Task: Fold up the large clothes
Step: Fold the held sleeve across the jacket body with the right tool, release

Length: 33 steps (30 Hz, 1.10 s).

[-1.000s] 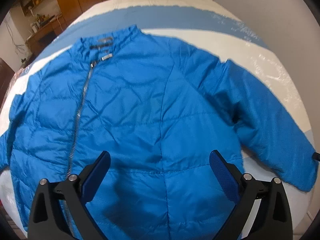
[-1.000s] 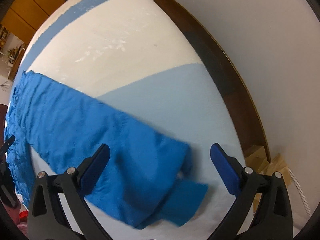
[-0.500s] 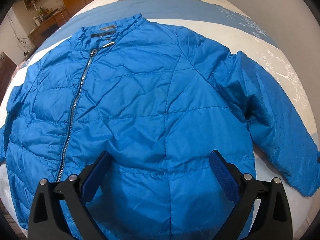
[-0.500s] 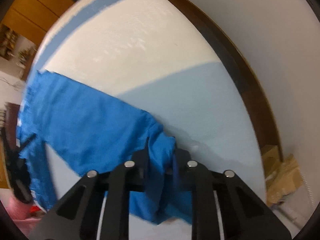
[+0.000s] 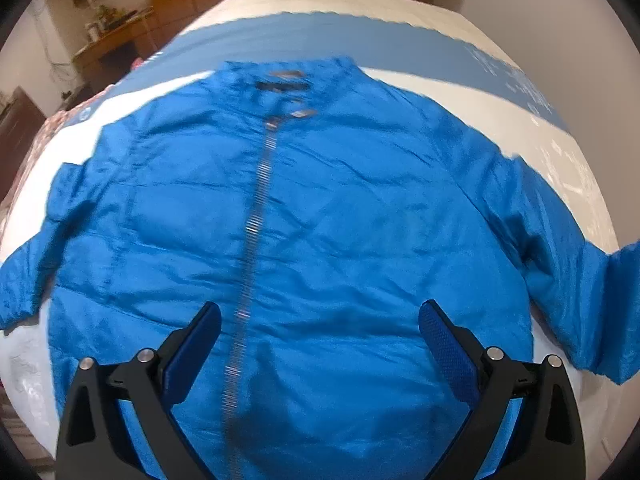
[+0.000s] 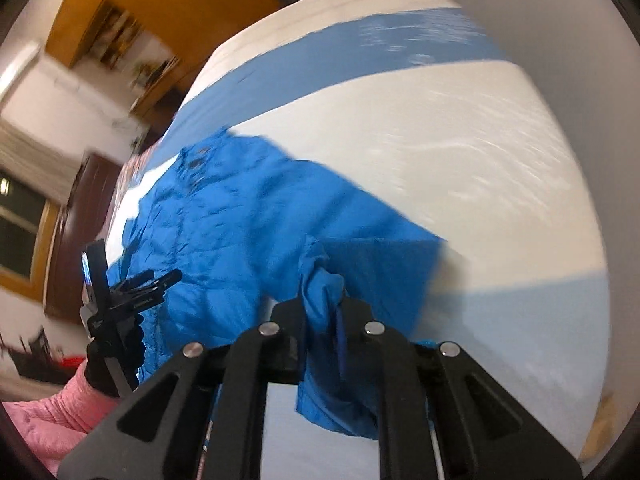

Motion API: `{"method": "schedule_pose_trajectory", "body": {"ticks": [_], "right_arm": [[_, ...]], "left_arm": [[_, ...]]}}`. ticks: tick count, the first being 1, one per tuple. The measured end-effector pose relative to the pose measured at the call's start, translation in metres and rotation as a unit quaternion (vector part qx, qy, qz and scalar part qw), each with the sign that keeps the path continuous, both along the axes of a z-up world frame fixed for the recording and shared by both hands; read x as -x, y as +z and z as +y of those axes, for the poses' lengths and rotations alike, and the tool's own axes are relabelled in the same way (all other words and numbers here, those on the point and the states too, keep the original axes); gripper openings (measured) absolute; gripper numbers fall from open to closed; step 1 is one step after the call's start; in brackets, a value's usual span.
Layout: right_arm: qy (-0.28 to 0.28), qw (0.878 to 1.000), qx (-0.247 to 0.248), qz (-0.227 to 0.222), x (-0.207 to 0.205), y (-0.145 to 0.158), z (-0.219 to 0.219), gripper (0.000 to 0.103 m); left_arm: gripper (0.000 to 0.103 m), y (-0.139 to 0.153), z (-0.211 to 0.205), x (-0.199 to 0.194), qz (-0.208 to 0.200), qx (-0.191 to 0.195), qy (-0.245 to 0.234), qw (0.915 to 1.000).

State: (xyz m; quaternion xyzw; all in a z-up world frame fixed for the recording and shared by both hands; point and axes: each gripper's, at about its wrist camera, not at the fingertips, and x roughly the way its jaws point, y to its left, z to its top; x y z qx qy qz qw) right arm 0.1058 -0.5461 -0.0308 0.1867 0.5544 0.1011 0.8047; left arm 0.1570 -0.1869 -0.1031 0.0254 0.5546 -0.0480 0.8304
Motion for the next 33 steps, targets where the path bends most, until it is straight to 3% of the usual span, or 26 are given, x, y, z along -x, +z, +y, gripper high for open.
{"method": "schedule_pose_trajectory", "body": {"ticks": [8,14,17,19,21,27,30,33], "right_arm": [[0.11,0.992,0.018,0.053,-0.092,-0.04,0.12,0.01],[0.138,0.987,0.018,0.086,-0.128,-0.081,0.176,0.01],[0.139,0.986,0.009,0.096,-0.138,-0.095,0.191,0.016],[0.141,0.985,-0.01,0.097,-0.141,-0.098,0.199,0.028],[0.146,0.985,-0.028,0.089,-0.139,-0.089,0.203,0.035],[0.113,0.991,-0.066,0.031,-0.11,-0.037,0.17,0.036],[0.064,0.997,-0.023,0.019,-0.092,-0.021,0.137,0.036],[0.019,0.998,0.054,0.032,-0.075,-0.023,0.107,0.036]], "left_arm": [[0.099,0.011,0.05,-0.009,-0.003,0.014,0.021,0.9997],[0.099,0.007,0.079,-0.016,0.004,0.017,0.034,0.9993],[0.099,0.004,0.084,-0.019,0.01,0.021,0.037,0.999],[0.099,0.002,0.084,-0.02,0.014,0.028,0.033,0.999],[0.099,0.003,0.081,-0.021,0.014,0.032,0.026,0.9991],[0.099,0.009,0.063,-0.026,0.027,0.084,0.003,0.9961],[0.099,0.013,0.044,-0.026,0.032,0.096,-0.018,0.9947],[0.099,0.02,0.023,-0.022,0.035,0.105,-0.042,0.993]]}}
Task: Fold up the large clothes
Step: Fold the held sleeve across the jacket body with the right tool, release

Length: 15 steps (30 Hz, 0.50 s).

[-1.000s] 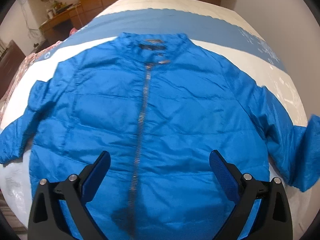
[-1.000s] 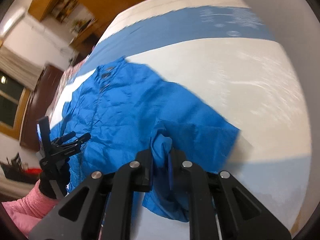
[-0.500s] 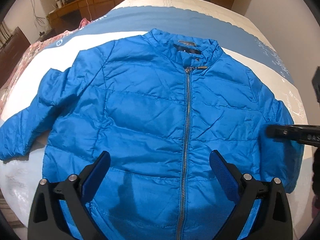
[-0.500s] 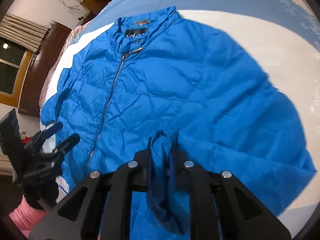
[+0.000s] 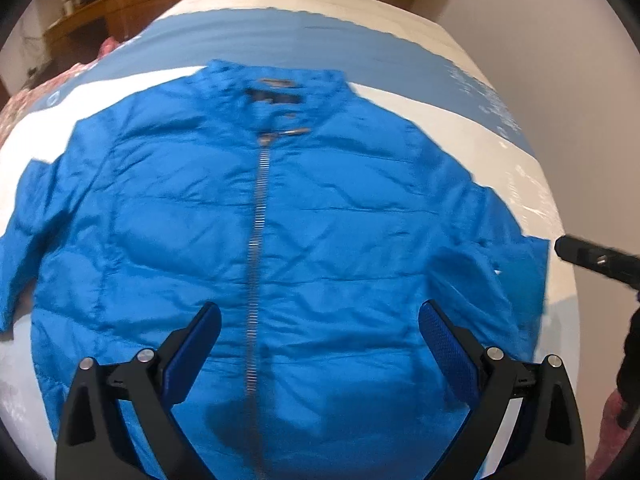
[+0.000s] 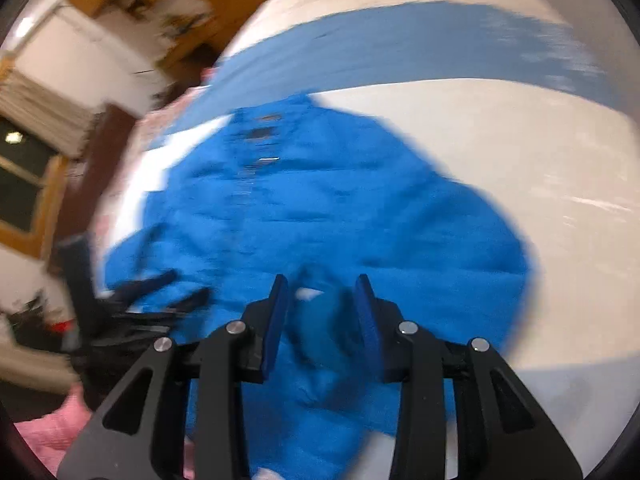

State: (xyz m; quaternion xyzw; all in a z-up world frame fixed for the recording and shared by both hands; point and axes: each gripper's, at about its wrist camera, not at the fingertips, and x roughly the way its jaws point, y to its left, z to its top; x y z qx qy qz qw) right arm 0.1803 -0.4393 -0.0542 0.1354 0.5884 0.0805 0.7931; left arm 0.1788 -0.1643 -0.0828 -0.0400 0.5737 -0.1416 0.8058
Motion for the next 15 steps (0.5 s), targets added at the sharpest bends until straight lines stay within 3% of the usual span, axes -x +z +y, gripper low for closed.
{"method": "schedule_pose_trajectory", "body": {"ticks": [2,6,9,12,15], "right_arm": [[-0.022,0.999,0.026,0.014,0.011,-0.01,-0.015,0.035],[-0.046,0.998,-0.011,0.048,0.026,-0.036,-0.03,0.035],[-0.034,0.995,-0.074,0.064,0.033,-0.055,-0.02,0.036],[-0.021,0.995,-0.076,0.056,0.033,-0.057,-0.002,0.035],[0.025,0.993,-0.109,0.046,0.028,-0.054,0.032,0.035]], "left_arm": [[0.099,0.003,-0.011,0.002,0.004,0.012,-0.014,0.9998],[0.099,0.008,-0.04,0.01,-0.005,0.012,-0.054,0.9985],[0.099,0.004,-0.049,0.012,-0.011,-0.013,-0.067,0.9976],[0.099,0.0,-0.044,0.01,-0.016,-0.037,-0.059,0.9974],[0.099,-0.001,-0.027,0.003,-0.009,-0.036,-0.044,0.9983]]}}
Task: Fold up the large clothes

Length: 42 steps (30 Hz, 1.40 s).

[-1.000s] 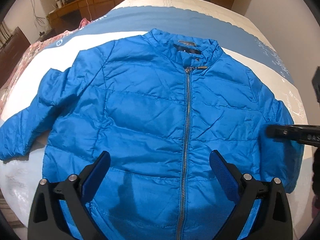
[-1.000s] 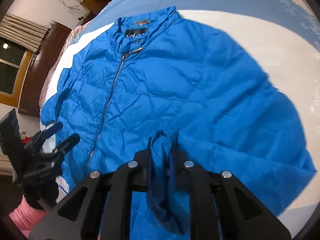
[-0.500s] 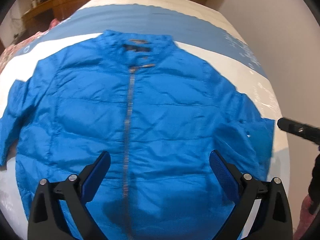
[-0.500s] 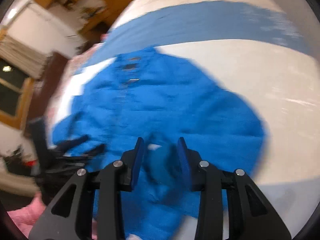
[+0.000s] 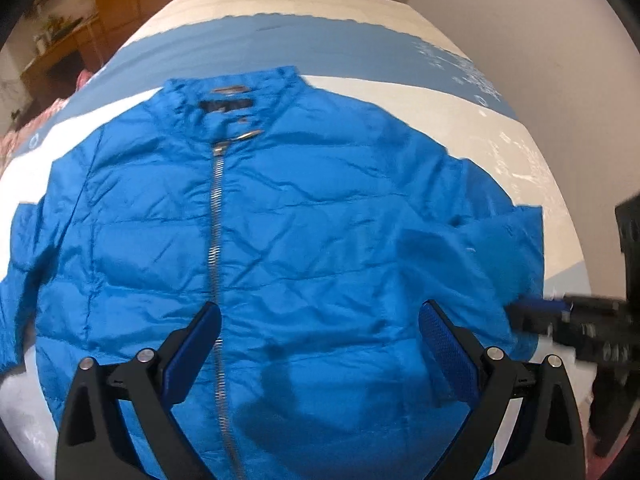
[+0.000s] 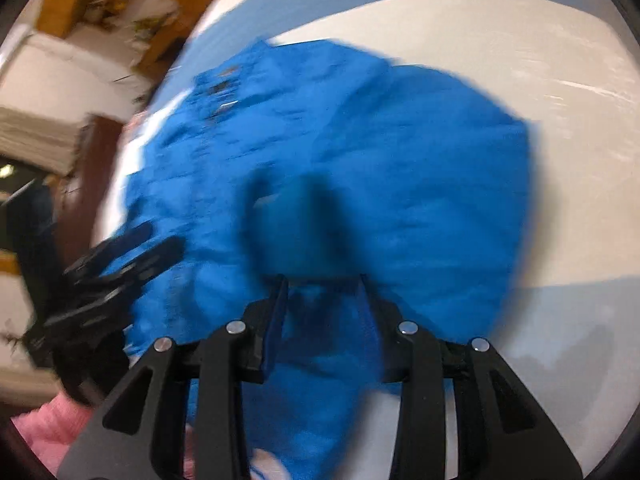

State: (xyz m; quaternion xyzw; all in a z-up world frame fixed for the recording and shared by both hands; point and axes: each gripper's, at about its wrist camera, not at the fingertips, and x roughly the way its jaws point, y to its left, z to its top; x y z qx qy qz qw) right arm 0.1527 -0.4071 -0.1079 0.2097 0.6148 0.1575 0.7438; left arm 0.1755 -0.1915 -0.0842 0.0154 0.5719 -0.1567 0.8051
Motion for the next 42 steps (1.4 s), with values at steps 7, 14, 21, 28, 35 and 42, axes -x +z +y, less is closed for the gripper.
{"method": "schedule_pose_trajectory", "body": {"ticks": [7,14,21,28,35,42], "right_arm": [[0.064,0.993,-0.096,-0.027,-0.006,0.015,0.041,0.035],[0.047,0.998,-0.023,-0.04,-0.001,0.03,0.035,0.035],[0.007,0.999,0.011,-0.039,0.017,0.031,-0.001,0.037],[-0.003,0.999,0.03,-0.042,0.018,0.027,-0.005,0.037],[0.003,0.997,0.024,-0.071,0.005,0.041,-0.003,0.037],[0.022,0.997,0.007,-0.072,-0.02,0.035,0.009,0.037]], "left_arm": [[0.099,0.014,0.054,-0.012,-0.002,0.04,0.06,0.9974],[0.099,-0.001,0.063,-0.006,0.035,0.073,0.054,0.9952],[0.098,-0.039,0.027,-0.009,0.083,0.052,0.021,0.995],[0.026,-0.033,0.013,-0.006,0.077,0.1,-0.007,0.9919],[0.023,0.007,0.064,-0.024,0.006,0.098,0.039,0.9944],[0.023,0.028,0.14,-0.046,-0.05,0.023,0.114,0.9919]]}}
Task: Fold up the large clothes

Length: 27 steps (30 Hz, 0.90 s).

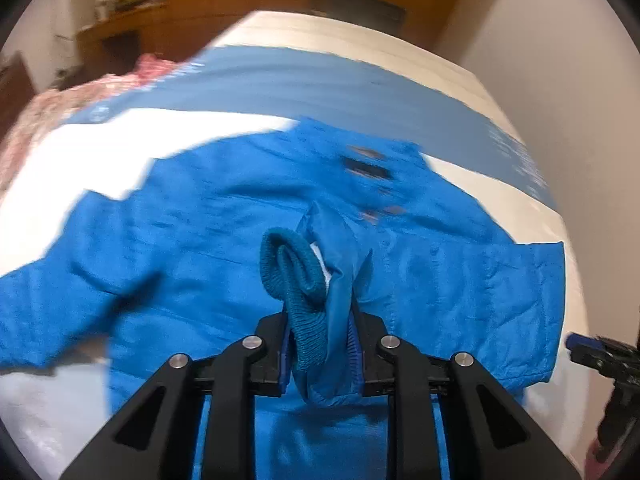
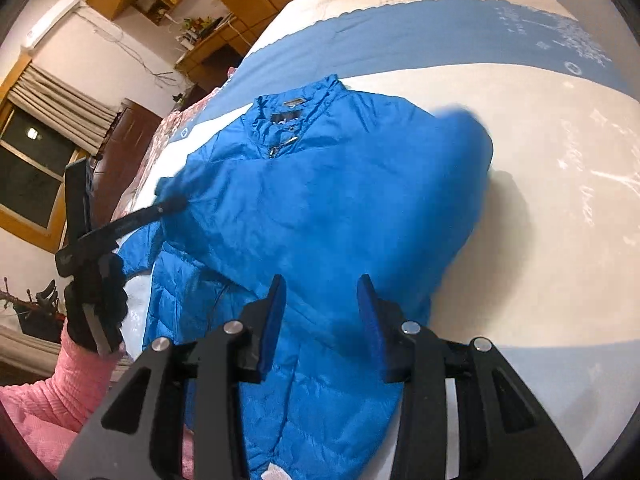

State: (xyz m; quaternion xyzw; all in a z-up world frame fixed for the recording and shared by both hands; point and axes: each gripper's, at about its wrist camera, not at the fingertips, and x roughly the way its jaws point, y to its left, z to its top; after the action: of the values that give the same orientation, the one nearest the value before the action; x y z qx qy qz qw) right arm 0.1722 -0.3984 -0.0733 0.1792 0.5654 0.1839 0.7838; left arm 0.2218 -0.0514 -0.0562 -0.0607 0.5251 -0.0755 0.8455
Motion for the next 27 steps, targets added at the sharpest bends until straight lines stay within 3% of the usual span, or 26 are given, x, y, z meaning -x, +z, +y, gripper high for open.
{"method": "schedule_pose_trajectory", "body": {"ticks": [4,11,17,22,24,27], "right_arm": [[0.009,1.0,-0.013,0.021,-0.022,-0.023,0.015,0.037],[-0.011,0.995,0.031,0.096,-0.039,-0.077,0.023,0.035],[-0.038,0.993,0.011,0.109,-0.038,-0.098,0.016,0.029],[-0.034,0.993,0.039,0.108,-0.039,-0.086,0.02,0.032],[-0.029,0.995,0.048,0.077,-0.041,-0.065,0.023,0.033],[-0.033,0.997,0.05,0.054,-0.059,-0.048,0.028,0.034]], "left_arm": [[0.023,-0.011,0.027,-0.01,0.011,-0.027,0.027,0.9992],[0.028,-0.058,0.034,-0.025,0.038,-0.078,0.028,0.9958],[0.037,-0.076,0.044,-0.029,0.045,-0.063,0.032,0.9965],[0.045,-0.055,0.049,-0.029,0.044,-0.09,0.05,0.9937],[0.049,-0.027,0.049,-0.022,0.002,-0.107,0.067,0.992],[0.055,-0.001,0.029,-0.018,-0.042,-0.103,0.047,0.9927]]}}
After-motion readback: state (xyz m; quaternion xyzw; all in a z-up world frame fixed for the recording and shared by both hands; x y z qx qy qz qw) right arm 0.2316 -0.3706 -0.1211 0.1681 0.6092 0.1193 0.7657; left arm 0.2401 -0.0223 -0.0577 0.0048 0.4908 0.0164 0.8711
